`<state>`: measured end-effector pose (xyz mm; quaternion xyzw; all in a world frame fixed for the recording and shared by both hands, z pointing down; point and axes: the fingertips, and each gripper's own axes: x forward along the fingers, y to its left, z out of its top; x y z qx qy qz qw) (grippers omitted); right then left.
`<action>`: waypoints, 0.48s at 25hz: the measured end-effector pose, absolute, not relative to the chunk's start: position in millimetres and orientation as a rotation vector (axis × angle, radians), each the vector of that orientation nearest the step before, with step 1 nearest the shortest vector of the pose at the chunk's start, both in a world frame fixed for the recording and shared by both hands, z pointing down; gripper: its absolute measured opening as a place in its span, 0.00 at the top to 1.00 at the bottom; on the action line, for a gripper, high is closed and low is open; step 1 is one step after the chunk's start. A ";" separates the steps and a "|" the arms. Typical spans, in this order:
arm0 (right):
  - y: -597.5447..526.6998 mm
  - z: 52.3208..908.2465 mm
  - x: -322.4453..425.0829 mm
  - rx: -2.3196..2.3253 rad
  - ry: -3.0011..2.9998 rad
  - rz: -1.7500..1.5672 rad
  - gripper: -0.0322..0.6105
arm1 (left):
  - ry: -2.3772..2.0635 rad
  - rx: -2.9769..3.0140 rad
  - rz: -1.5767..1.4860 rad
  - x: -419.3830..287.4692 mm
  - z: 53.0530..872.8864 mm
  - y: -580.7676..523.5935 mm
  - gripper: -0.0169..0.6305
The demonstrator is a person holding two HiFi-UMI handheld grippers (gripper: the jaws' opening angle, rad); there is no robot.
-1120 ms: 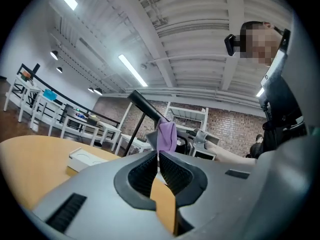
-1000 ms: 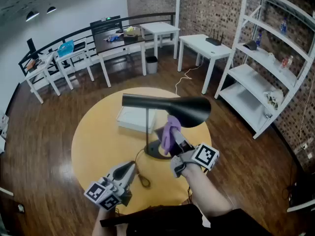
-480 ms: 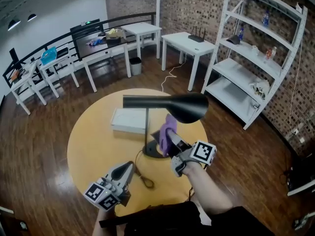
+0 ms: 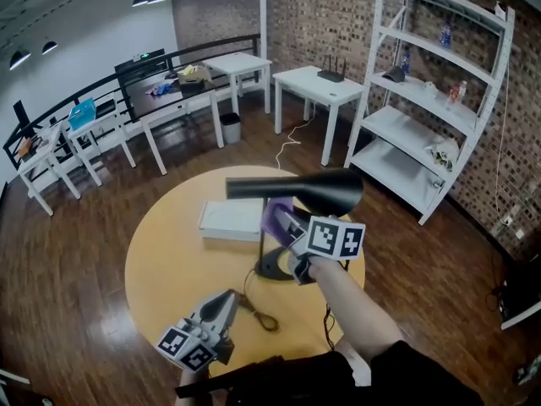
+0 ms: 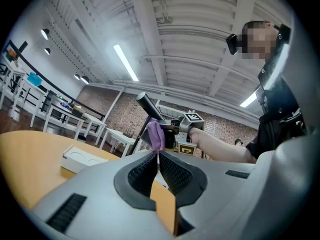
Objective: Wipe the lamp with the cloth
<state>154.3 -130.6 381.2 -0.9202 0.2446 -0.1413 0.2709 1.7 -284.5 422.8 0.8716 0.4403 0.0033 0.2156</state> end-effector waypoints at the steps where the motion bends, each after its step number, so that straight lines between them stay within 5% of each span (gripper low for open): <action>1: -127.0 383.4 150.2 -2.433 0.656 -0.373 0.80 | 1.217 2.415 0.011 0.7 424.5 -286.3 0.96; 12: -67.5 445.9 128.9 -1.951 0.547 -0.390 0.80 | 1.222 2.413 0.030 -0.6 429.4 -262.5 0.96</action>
